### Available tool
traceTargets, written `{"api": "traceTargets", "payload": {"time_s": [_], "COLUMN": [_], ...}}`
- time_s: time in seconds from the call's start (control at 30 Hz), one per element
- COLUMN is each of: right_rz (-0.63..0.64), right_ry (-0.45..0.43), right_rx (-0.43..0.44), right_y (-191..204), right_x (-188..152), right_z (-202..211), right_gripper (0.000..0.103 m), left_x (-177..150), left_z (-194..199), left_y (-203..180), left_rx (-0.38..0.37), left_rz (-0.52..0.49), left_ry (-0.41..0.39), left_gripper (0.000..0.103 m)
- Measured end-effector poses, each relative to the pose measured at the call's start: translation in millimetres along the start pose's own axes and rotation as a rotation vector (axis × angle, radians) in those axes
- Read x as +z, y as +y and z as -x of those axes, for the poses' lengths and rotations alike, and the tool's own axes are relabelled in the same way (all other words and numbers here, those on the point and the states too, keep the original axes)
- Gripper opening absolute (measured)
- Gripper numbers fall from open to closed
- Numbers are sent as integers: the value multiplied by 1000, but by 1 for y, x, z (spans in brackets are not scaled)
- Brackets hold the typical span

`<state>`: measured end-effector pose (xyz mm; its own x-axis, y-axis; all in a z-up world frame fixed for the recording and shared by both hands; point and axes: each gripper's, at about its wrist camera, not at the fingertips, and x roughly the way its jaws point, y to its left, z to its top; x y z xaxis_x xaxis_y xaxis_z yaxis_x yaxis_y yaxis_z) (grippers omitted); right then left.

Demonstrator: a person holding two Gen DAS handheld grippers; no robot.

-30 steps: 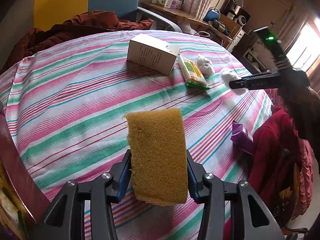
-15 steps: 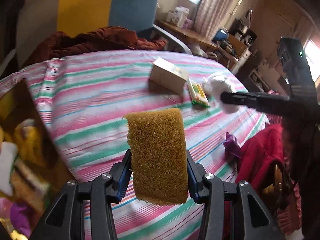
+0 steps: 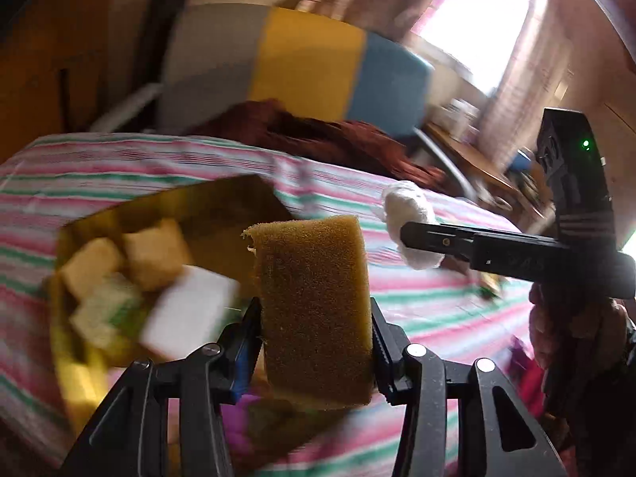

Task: Organize objects
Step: 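Lower the sponge and white bundle into the gold tray and open both tools, then move both tools back toward the white box and remaining items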

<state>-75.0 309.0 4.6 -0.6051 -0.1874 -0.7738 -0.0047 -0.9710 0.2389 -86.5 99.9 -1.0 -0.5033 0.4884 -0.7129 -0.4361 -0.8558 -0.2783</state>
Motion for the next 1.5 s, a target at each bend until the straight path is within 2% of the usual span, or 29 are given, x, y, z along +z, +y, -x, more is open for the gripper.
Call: {"api": "traceTargets", "payload": {"time_s": [0.23, 0.3, 0.43, 0.5, 0.57, 0.63, 1.03, 1.3, 1.5], "right_rz": [62, 66, 54, 61, 90, 135, 132, 127, 122], "right_ry": [37, 57, 28, -16, -74, -152, -166, -168, -187], "right_rx": [4, 14, -6, -15, -73, -112, -190, -179, -163], "right_y": [62, 72, 76, 78, 82, 89, 97, 100, 99], "right_x": [53, 62, 67, 62, 54, 43, -17, -51, -67], "right_z": [-66, -80, -84, -75, -64, -48, -15, -4, 4], "right_gripper": [44, 51, 74, 82, 97, 103, 103, 103, 103], "left_x": [13, 11, 5, 0, -4, -8, -27, -35, -38], "left_z": [-17, -24, -29, -26, -25, -24, 27, 57, 62], "left_y": [60, 71, 86, 87, 88, 88, 76, 60, 54], "left_rx": [115, 129, 140, 128, 113, 127, 261, 393, 441], "left_rz": [71, 86, 132, 141, 150, 153, 136, 75, 72], "left_ry": [-3, 10, 35, 26, 25, 27, -68, -170, -175], "left_gripper": [50, 51, 55, 65, 68, 68, 69, 70, 70]}}
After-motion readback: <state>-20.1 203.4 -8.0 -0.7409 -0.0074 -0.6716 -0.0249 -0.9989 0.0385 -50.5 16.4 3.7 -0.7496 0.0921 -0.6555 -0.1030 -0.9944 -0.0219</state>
